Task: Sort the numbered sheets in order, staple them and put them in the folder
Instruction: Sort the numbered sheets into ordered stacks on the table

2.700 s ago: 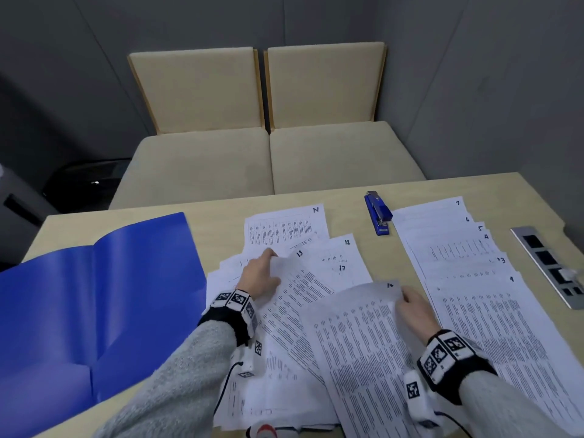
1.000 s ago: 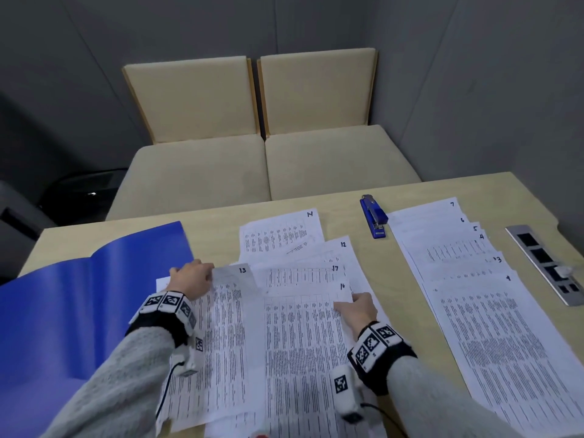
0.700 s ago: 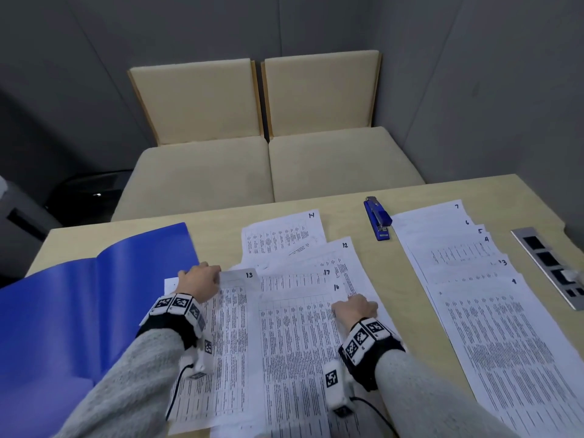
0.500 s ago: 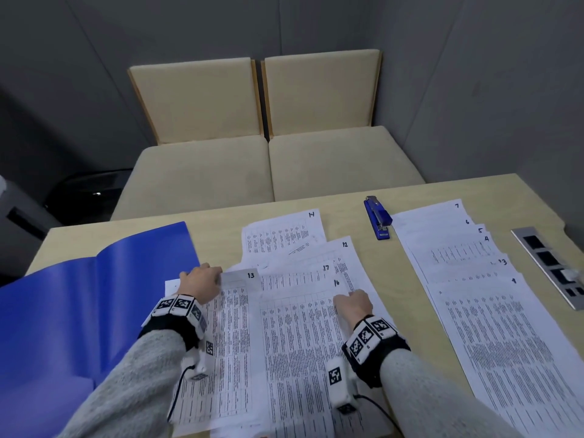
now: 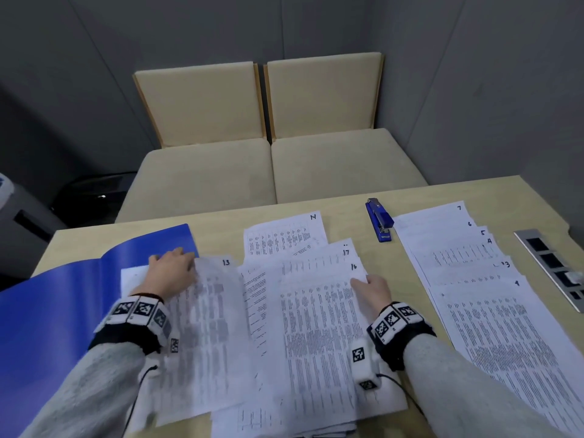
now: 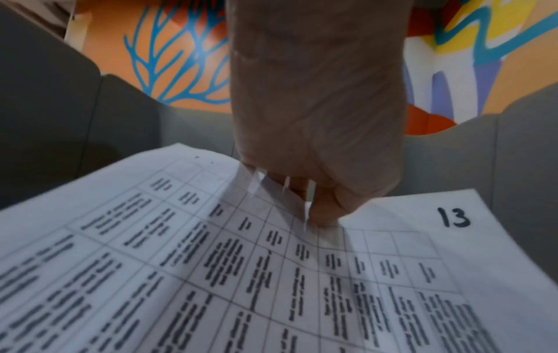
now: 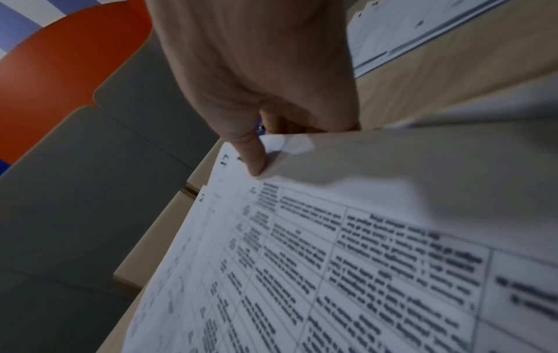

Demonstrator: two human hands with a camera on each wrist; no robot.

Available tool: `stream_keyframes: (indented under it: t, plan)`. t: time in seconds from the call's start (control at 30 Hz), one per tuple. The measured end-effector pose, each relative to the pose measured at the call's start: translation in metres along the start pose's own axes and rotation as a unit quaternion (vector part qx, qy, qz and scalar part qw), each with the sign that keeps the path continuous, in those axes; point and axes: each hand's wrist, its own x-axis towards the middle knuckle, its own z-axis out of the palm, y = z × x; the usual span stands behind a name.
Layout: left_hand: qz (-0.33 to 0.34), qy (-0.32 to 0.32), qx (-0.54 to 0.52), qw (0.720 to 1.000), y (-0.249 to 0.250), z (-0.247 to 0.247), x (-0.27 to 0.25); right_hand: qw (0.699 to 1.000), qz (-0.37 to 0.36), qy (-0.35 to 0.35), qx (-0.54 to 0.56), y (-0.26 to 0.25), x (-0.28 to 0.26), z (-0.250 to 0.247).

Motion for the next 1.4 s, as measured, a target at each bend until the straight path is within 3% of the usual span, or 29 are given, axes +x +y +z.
stream_keyframes:
  t: [0.17,0.33,0.4,0.5,0.57,0.7,0.77,0.9,1.0,1.13,1.2,1.3,1.4]
  plan:
    - [0.029,0.044,0.019,0.998,-0.012,-0.057,-0.014,0.998,-0.019,-0.06,-0.004,-0.009,0.004,-0.014]
    - [0.096,0.032,-0.026,0.994,0.013,-0.111,-0.022,0.999,-0.016,-0.043,-0.015,-0.009,0.006,-0.013]
    - [0.106,-0.012,-0.076,0.991,0.035,-0.114,-0.018,0.998,-0.007,-0.057,-0.009,-0.006,0.008,-0.009]
    - [0.139,-0.126,-0.141,0.972,0.081,-0.089,-0.011,0.996,0.008,-0.073,0.04,0.021,0.037,-0.001]
    - [0.164,-0.191,-0.19,0.949,0.108,-0.066,-0.008,0.995,0.022,-0.077,0.065,0.006,0.013,-0.002]
    - [0.202,-0.263,-0.293,0.897,0.15,-0.04,0.002,0.993,0.05,-0.074,0.073,0.003,0.008,-0.002]
    - [0.209,-0.279,-0.268,0.898,0.163,-0.03,0.008,0.991,0.055,-0.091,0.084,0.025,0.038,0.002]
    - [0.196,-0.266,-0.162,0.93,0.183,0.005,0.012,0.986,0.07,-0.114,0.103,0.01,0.024,0.0]
    - [0.18,-0.246,-0.159,0.939,0.195,0.028,0.007,0.988,0.056,-0.104,0.101,0.001,0.01,-0.005]
    - [0.169,-0.209,-0.15,0.951,0.204,0.043,0.005,0.967,0.064,-0.167,0.179,-0.003,-0.004,-0.011]
    - [0.166,-0.193,-0.157,0.954,0.207,0.044,0.003,0.97,0.045,-0.183,0.152,-0.002,-0.007,-0.011]
    - [0.171,-0.167,-0.16,0.958,0.208,0.046,-0.001,0.99,0.008,-0.122,0.067,0.005,-0.009,-0.006]
    - [0.134,-0.047,-0.15,0.978,0.199,0.055,-0.006,0.993,-0.01,-0.101,0.061,0.005,-0.01,-0.004]
